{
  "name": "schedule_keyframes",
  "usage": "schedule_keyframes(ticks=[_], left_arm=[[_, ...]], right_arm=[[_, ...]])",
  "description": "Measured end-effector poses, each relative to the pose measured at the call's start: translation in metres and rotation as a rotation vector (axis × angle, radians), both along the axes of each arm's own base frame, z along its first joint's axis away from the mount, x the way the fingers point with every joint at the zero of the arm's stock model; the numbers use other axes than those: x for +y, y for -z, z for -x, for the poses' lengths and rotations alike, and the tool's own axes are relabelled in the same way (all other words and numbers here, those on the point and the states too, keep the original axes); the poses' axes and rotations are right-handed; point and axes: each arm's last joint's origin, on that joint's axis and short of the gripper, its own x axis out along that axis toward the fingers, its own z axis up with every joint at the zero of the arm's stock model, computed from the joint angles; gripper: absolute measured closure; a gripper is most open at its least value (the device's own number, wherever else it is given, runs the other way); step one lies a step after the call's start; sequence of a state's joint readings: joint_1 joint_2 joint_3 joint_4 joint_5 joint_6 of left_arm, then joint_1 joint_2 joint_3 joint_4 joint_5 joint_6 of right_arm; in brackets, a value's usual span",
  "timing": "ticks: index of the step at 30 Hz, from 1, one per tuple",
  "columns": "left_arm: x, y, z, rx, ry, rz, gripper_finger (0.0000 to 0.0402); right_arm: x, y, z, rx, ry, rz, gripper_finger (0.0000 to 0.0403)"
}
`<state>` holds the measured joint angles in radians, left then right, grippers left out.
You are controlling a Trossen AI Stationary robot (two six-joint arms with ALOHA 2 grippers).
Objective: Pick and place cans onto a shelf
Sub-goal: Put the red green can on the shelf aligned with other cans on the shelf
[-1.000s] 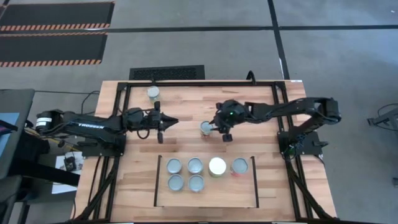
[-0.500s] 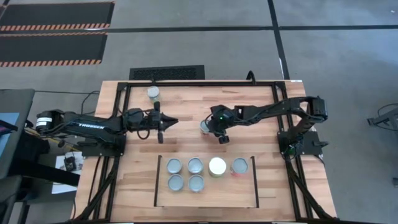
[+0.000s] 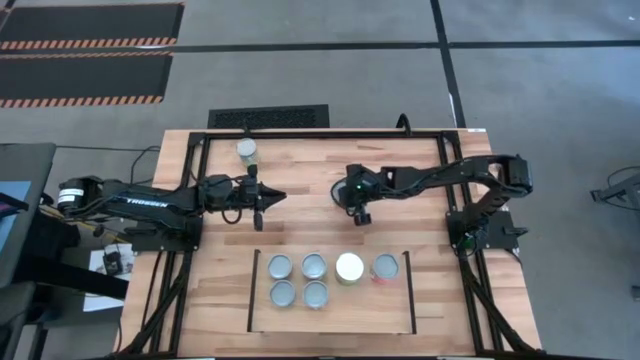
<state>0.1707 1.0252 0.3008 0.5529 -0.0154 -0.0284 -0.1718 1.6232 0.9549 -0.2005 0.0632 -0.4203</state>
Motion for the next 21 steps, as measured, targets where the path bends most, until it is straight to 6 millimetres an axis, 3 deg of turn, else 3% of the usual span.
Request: schedule_keyframes(ticks=[4,13,21], left_arm=[[0.0,0.001,0.0,0.008,0.0,0.001,0.0377],[0.0,0.001,0.0,0.009,0.0,-0.003,0.0377],[0.001,0.001,0.0,0.009,-0.026,-0.003,0.0377]], right_arm=[[0.004,-0.022,0.01,-0.048,0.051,-0.02,0.0394],[0.036,-0.087,0.055,-0.204,0.103,-0.061,0.0385],[0.072,-0.147,0.1,-0.529,0.061,-0.085,0.0384]])
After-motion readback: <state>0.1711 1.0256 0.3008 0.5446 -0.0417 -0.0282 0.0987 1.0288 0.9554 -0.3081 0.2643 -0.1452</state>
